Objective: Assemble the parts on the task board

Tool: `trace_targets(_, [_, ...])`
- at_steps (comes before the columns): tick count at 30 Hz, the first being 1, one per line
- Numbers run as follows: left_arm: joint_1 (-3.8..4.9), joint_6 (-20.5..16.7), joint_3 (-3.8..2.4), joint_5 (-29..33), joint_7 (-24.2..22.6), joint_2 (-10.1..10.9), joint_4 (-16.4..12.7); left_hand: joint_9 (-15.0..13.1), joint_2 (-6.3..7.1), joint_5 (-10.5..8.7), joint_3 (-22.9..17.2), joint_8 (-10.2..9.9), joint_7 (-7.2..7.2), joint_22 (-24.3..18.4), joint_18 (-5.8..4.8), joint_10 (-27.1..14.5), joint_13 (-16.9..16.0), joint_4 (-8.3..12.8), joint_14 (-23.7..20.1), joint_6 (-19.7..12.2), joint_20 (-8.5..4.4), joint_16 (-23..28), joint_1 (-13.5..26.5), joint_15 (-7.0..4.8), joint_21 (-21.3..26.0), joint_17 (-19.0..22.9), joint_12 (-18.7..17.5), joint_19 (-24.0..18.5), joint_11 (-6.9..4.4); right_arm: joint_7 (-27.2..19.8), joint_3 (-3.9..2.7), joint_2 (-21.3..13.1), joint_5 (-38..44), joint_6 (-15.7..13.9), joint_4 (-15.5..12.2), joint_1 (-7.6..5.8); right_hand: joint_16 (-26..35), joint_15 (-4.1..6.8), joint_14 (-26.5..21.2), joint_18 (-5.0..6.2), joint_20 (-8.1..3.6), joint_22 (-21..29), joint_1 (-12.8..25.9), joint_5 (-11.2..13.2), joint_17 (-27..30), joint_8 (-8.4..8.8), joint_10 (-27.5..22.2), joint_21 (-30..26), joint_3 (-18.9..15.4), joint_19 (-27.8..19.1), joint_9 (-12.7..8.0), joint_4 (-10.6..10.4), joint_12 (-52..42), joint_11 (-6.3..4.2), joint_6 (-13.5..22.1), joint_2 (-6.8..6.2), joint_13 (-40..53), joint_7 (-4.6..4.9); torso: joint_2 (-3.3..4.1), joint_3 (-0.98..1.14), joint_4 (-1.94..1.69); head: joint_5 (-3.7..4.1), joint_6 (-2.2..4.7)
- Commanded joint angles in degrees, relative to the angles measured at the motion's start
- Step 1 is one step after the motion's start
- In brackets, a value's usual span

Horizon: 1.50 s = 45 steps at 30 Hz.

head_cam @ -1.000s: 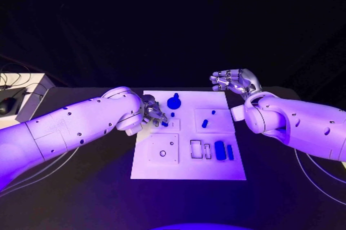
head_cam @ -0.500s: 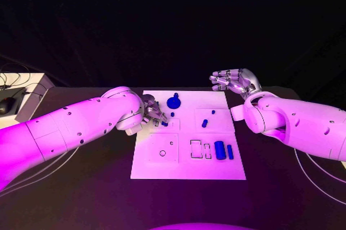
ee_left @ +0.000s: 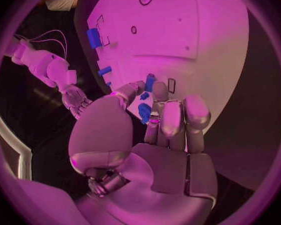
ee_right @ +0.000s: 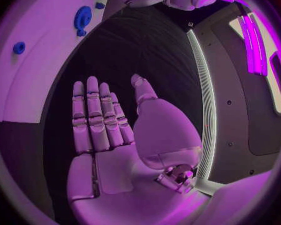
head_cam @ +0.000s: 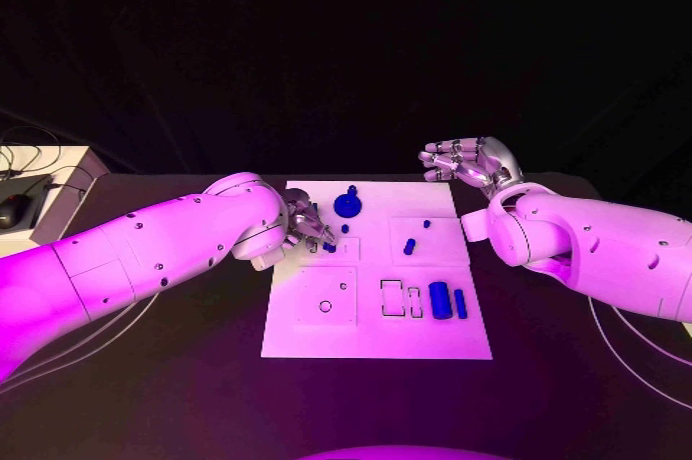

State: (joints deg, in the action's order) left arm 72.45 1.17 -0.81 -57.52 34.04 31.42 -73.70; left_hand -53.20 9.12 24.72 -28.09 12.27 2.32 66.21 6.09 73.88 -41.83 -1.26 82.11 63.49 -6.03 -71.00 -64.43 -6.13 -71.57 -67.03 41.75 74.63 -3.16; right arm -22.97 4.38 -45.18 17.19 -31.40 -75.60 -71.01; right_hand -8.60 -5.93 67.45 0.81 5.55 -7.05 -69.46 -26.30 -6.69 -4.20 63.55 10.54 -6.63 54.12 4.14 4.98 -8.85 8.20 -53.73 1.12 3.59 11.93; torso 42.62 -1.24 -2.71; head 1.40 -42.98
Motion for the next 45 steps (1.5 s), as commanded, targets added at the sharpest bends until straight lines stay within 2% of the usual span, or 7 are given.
trace_targets(1, [-0.15,0.46,-0.04,2.6,-0.34,-0.34,-0.26,-3.13,-0.61,0.48,-5.13,0.41,-2.72,0.13,-0.93,1.34,-0.04,5.01,0.15,3.07,-0.23,-0.33,0.53,-0.19,0.26,-0.14,-0.42,0.13,-1.15,-0.63,-0.02,0.07,0.19,0.83,0.0,0.05,-0.15,-0.08,-0.5,-0.81,0.02,0.05,0.12,-0.33,0.06,0.27,-0.36,0.2,0.3,-0.47,-0.04,-0.08,0.27,-0.17,0.53,-0.15,-0.06,-0.06,0.02,-0.02,0.03,0.08,0.05])
trace_targets(10, [-0.15,-0.42,-0.34,4.46,-0.46,-0.32,-0.3,-3.44,-0.58,2.82,-5.12,0.51,-2.94,0.23,-0.98,1.98,-0.09,6.0,0.27,3.87,-0.16,-0.74,1.06,-0.22,0.36,-0.55,-0.66,0.17,-1.34,-0.67,-0.02,0.08,0.18,0.87,0.04,0.08,-0.15,-0.09,-0.55,-0.8,0.05,0.27,0.18,-0.31,0.06,0.28,-0.42,0.31,0.33,-0.54,-0.04,-0.06,0.3,-0.15,0.57,-0.16,-0.06,-0.04,0.02,-0.03,0.01,0.1,0.0])
trace_targets(28, [-0.11,-0.65,-0.46,5.03,-0.22,-0.34,0.1,-3.65,-0.59,3.41,-2.5,1.69,-4.11,0.83,-1.74,4.31,-0.53,6.32,0.6,6.52,-0.26,-1.95,0.78,-0.27,0.43,-1.71,-1.81,0.5,-1.9,-0.66,-0.02,0.23,0.17,1.02,0.32,0.33,-0.14,-0.12,-0.6,-0.81,0.08,0.37,0.2,-0.31,0.07,0.29,-0.46,0.34,0.32,-0.59,-0.05,-0.06,0.31,-0.13,0.6,-0.17,-0.06,-0.03,0.0,-0.02,0.0,-0.09,-0.08])
trace_targets(35, [-0.05,-0.86,-0.46,4.49,-0.19,-0.16,0.5,-2.86,-1.78,3.29,2.03,1.51,-4.46,1.25,-2.11,5.4,-0.04,6.36,0.65,7.76,-0.27,-2.38,-0.77,-0.23,0.36,-1.79,-2.07,0.76,-1.94,-0.65,-0.02,0.21,0.17,1.02,0.33,0.36,-0.14,-0.12,-0.6,-0.81,0.08,0.37,0.2,-0.31,0.07,0.29,-0.46,0.34,0.32,-0.59,-0.05,-0.06,0.31,-0.13,0.6,-0.17,-0.06,-0.03,-0.04,0.01,-0.02,-0.09,-0.05])
trace_targets(37, [-0.01,-0.79,-0.46,4.3,-0.18,-0.13,0.57,-2.73,-2.57,3.09,5.03,1.47,-4.52,1.29,-2.13,5.56,0.04,6.53,0.65,8.0,-0.2,-2.44,-1.82,-0.21,0.43,-1.74,-2.04,0.77,-1.96,-0.65,-0.02,0.2,0.17,1.02,0.33,0.37,-0.14,-0.12,-0.6,-0.81,0.08,0.37,0.2,-0.31,0.07,0.29,-0.46,0.34,0.32,-0.59,-0.05,-0.06,0.31,-0.13,0.6,-0.17,-0.06,-0.03,-0.04,0.01,-0.02,-0.09,-0.09])
trace_targets(39, [0.01,-0.72,-0.45,3.97,-0.16,-0.12,0.62,-2.47,-2.73,2.87,6.29,1.34,-4.54,1.41,-2.18,5.73,0.15,6.79,0.67,8.27,-0.17,-2.48,-2.45,-0.17,0.38,-1.68,-2.03,0.83,-1.99,-0.65,-0.02,0.19,0.17,1.01,0.33,0.37,-0.14,-0.12,-0.6,-0.81,0.08,0.37,0.2,-0.31,0.07,0.29,-0.46,0.34,0.32,-0.59,-0.05,-0.06,0.31,-0.13,0.6,-0.17,-0.06,-0.03,-0.01,-0.01,-0.02,-0.08,-0.06])
trace_targets(45, [0.07,-0.58,-0.44,3.0,-0.03,-0.19,0.84,-2.24,-3.3,2.76,8.13,1.26,-4.58,1.59,-2.19,5.85,0.34,6.96,0.64,8.5,-0.11,-2.56,-3.07,-0.17,0.39,-1.53,-1.96,0.88,-2.01,-0.64,-0.02,0.18,0.17,1.01,0.32,0.37,-0.14,-0.12,-0.6,-0.81,0.08,0.37,0.2,-0.31,0.07,0.29,-0.46,0.34,0.32,-0.59,-0.05,-0.06,0.31,-0.13,0.6,-0.17,-0.06,-0.03,0.0,-0.04,-0.02,-0.11,-0.08])
